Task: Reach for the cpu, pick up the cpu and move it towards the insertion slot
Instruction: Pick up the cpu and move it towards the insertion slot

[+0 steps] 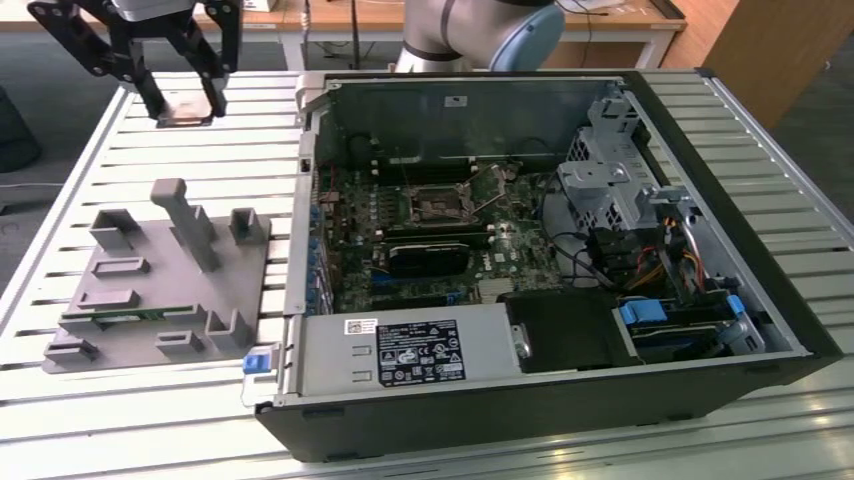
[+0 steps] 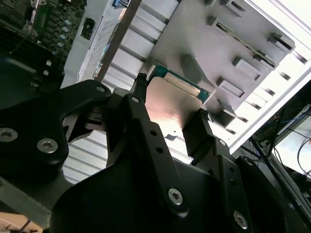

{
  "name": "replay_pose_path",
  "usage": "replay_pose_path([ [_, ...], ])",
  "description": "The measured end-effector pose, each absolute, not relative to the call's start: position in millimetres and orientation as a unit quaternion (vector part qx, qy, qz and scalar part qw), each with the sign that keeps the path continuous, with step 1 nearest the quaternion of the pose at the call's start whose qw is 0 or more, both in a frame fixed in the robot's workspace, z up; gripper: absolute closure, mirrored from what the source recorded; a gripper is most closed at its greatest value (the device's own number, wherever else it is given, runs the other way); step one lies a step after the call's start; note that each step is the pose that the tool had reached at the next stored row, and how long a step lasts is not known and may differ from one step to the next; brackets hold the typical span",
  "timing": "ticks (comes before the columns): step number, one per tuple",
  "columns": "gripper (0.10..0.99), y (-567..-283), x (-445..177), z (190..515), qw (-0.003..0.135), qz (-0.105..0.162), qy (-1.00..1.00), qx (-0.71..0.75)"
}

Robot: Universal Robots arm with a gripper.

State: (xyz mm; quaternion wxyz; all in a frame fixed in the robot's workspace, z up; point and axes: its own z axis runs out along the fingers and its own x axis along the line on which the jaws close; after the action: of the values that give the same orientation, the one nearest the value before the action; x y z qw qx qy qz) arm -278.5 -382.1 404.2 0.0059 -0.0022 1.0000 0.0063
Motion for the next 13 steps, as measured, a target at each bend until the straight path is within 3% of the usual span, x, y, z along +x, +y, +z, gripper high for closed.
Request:
replay_pose_path([
  [13, 0.541, -382.1, -235.0, 404.2, 0.006, 0.007, 1.0, -0.002],
])
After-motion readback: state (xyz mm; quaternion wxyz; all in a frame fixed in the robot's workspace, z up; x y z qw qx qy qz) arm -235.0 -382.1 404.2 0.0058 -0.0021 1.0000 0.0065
